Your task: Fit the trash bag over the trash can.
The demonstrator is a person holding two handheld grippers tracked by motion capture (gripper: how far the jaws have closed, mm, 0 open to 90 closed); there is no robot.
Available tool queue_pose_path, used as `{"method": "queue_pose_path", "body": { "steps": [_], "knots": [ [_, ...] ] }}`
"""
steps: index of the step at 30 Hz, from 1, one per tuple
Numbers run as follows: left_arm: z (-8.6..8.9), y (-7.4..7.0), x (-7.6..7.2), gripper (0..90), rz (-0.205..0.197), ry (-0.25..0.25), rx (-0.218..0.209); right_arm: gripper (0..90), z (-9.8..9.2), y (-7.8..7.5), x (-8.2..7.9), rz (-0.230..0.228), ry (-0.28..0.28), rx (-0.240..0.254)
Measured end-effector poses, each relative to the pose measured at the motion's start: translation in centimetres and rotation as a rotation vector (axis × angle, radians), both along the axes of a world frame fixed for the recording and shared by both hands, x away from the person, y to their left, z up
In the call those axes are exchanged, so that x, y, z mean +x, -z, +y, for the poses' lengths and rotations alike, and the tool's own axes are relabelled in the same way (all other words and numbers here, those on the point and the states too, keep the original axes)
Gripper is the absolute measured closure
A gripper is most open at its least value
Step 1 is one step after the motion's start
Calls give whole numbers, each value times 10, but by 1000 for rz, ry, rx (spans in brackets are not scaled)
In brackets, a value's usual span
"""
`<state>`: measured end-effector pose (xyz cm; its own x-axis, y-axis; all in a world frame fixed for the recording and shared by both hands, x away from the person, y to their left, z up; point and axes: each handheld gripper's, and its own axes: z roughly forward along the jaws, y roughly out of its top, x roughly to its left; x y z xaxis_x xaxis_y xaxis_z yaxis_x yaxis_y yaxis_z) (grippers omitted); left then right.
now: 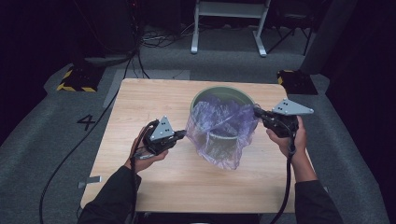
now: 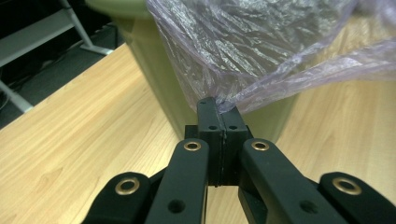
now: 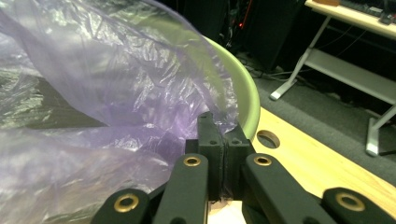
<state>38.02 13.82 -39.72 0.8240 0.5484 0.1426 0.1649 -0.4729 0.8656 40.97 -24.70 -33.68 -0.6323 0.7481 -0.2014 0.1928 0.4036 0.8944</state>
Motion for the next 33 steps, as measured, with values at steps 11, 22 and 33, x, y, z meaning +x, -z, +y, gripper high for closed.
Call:
{"method": "queue_pose_path", "body": {
  "steps": [11,22,33],
  "knots": [
    [2,19,20,900,23,-69,-7,898,-17,5,4,-30,113,-17],
    [17,16,23,552,-7,-118,-45,871,-22,10,16,-48,132,60],
    [34,-17,0,202,16,-103,-61,817,-20,4,11,-59,133,43]
  ]
}}
